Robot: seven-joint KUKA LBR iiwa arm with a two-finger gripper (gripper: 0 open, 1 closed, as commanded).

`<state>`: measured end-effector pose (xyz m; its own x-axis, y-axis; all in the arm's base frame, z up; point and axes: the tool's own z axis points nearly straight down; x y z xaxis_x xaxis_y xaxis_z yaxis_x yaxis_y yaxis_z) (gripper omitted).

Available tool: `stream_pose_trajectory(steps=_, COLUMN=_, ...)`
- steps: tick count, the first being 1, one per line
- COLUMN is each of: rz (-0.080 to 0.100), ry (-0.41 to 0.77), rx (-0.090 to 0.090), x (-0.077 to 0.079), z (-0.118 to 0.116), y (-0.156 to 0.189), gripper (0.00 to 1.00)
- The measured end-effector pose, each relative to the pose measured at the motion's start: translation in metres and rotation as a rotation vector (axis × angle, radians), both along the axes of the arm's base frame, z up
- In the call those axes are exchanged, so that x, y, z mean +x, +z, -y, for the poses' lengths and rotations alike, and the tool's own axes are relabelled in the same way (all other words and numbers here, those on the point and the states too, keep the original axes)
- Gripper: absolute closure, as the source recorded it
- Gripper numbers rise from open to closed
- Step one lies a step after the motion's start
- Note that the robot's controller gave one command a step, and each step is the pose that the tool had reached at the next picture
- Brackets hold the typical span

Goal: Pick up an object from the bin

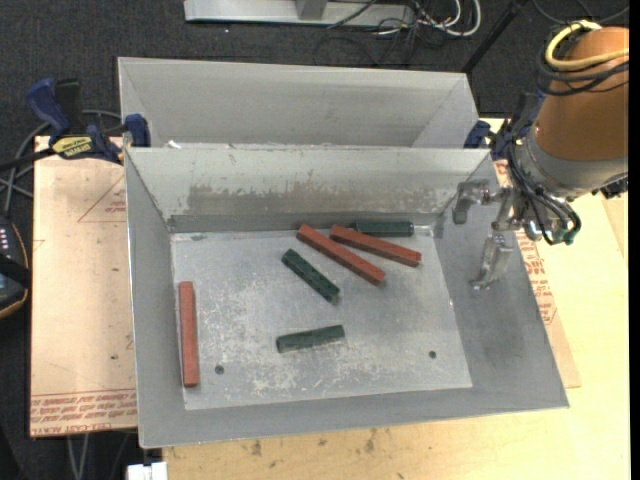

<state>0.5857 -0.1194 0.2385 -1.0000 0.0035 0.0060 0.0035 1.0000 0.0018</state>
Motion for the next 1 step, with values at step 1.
stream_pose_trajectory(steps=1, rz=0.000, ry=-0.120, rx=0.001, x=0.0035, z=-0.0319, y=-0.1089, gripper=0.00)
